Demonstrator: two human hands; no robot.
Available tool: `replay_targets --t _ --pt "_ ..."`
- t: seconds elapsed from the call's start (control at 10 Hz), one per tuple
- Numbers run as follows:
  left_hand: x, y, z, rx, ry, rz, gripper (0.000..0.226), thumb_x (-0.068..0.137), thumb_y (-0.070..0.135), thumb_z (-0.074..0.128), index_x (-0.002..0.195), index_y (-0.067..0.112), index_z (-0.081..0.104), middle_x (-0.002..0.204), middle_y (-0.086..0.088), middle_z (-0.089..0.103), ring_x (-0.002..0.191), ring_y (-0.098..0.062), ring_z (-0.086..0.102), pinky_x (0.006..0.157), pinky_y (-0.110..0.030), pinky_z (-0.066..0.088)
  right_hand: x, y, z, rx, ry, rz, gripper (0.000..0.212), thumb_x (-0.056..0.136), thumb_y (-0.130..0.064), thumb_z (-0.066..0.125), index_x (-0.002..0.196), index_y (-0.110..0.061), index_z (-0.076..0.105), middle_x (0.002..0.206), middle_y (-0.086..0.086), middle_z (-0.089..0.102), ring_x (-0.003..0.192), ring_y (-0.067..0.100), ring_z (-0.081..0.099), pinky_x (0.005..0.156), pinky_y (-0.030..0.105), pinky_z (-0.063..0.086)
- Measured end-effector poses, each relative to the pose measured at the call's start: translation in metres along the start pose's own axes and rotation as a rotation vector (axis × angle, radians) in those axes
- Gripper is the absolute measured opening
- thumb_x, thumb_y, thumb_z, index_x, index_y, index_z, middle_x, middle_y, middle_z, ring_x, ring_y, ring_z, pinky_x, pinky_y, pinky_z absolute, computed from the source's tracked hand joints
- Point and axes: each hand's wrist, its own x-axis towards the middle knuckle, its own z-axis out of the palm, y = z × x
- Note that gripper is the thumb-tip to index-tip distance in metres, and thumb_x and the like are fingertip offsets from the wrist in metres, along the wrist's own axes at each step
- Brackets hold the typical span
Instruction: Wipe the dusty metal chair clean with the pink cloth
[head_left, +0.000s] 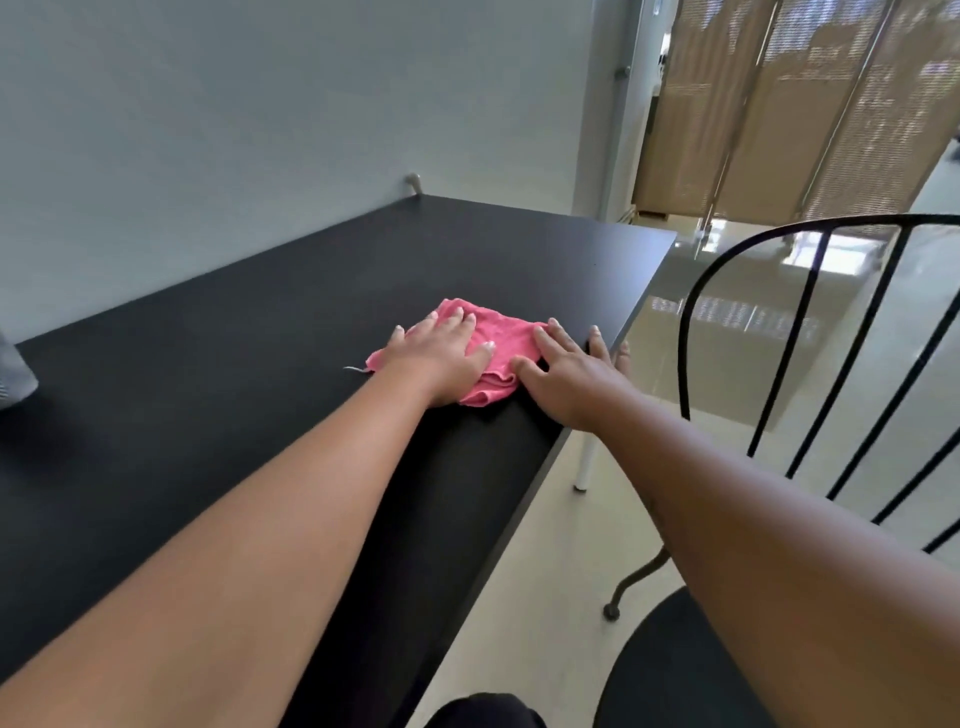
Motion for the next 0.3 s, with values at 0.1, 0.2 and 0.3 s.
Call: replay_targets --t 0.1,0.2,0.3 --pt "0.008 0.007 0.001 0.017 -0.002 -0.043 0.063 0.098 0.055 0.014 0.155 0.029 0.003 0.163 0.010 -0.005 0.149 -0.014 -0.002 0.119 -0.050 0.002 0.007 -0.002 -0.003 0.005 -0.018 0.052 0.063 0.098 -0.060 0.017 0.155 -0.038 0.004 0.164 -0.009 -0.007 0.149 0.030 -0.017 0.115 0.055 -0.017" --pt "0.005 0.012 -0.003 0.016 0.016 -0.058 0.063 0.099 0.052 0.017 0.155 0.026 0.008 0.163 0.005 0.000 0.150 -0.018 0.003 0.119 -0.050 0.005 0.003 -0.001 -0.010 0.023 -0.008 0.090 0.062 0.098 -0.060 0.018 0.155 -0.039 0.004 0.165 -0.004 -0.005 0.149 0.031 -0.016 0.115 0.055 -0.015" --pt "-0.001 0.026 -0.018 -0.003 0.128 0.011 0.059 0.100 0.047 0.024 0.152 0.019 0.024 0.160 -0.002 0.022 0.146 -0.023 0.019 0.117 -0.048 0.018 -0.010 0.017 -0.035 0.086 0.061 0.137 0.062 0.100 -0.058 0.025 0.155 -0.037 0.008 0.165 -0.001 0.000 0.150 0.031 -0.009 0.118 0.053 -0.003"
